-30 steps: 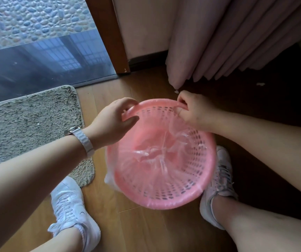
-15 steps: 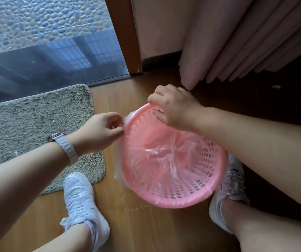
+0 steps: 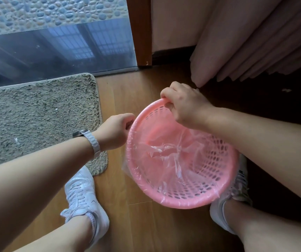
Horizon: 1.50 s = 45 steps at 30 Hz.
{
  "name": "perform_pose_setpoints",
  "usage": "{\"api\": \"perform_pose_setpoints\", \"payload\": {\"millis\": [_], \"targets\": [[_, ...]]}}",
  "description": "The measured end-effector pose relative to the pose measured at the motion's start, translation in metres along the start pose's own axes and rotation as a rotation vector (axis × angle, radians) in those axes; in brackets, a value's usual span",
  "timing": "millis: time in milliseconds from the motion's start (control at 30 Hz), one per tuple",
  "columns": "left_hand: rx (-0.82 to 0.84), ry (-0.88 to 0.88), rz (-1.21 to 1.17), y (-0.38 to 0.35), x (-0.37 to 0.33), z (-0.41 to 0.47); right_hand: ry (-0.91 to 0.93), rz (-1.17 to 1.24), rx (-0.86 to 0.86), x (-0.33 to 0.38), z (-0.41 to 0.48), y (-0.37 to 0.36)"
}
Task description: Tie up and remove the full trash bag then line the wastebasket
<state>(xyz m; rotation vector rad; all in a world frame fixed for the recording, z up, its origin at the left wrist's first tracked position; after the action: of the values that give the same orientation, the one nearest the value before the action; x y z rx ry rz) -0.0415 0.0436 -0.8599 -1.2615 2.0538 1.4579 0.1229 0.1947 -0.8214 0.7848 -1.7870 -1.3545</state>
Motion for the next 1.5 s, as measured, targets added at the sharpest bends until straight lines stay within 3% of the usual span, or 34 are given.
{"api": "perform_pose_setpoints", "payload": {"millis": [233, 333, 433, 533, 933, 1067, 1167, 1333, 1500], "targets": [[-0.166, -0.04, -0.198, 0.027, -0.007, -0.001, -0.011, 0.013, 0.025, -0.002, -0.003, 0.011], [-0.115, -0.017, -0.342, 0.025, -0.026, -0.001, -0.052, -0.027, 0.021, -0.013, -0.01, 0.023], [-0.041, -0.005, -0.106, 0.011, -0.042, 0.002, -0.114, -0.081, 0.062, -0.031, -0.022, 0.028], [-0.092, -0.029, 0.016, -0.004, -0.048, 0.007, -0.154, -0.131, 0.153, -0.044, -0.036, 0.023], [-0.347, 0.103, -0.215, 0.003, -0.049, 0.055, -0.267, 0.08, -0.123, -0.084, -0.009, 0.027], [-0.356, 0.125, -0.264, 0.002, -0.052, 0.065, -0.274, 0.091, -0.093, -0.099, -0.001, 0.027], [-0.328, 0.088, -0.171, 0.006, -0.059, 0.064, -0.278, 0.065, -0.053, -0.102, -0.004, 0.031], [-0.238, -0.04, 0.025, 0.051, -0.097, 0.038, -0.268, -0.003, 0.005, -0.088, -0.02, 0.079], [-0.163, -0.134, 0.098, 0.113, -0.177, 0.002, -0.27, 0.0, 0.067, -0.058, -0.045, 0.171]]}}
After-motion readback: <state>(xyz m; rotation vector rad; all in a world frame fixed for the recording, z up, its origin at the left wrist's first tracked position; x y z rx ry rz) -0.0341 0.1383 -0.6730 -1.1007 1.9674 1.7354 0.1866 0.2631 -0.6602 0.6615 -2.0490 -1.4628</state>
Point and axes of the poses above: each hand's wrist, its own z-axis towards the middle knuckle, its own y-axis out of the back of the hand, x = y × z, the point moved 2 cm from there along z, towards the middle knuckle, and after that the axes turned 12 degrees about -z, right-handed, at the moved point
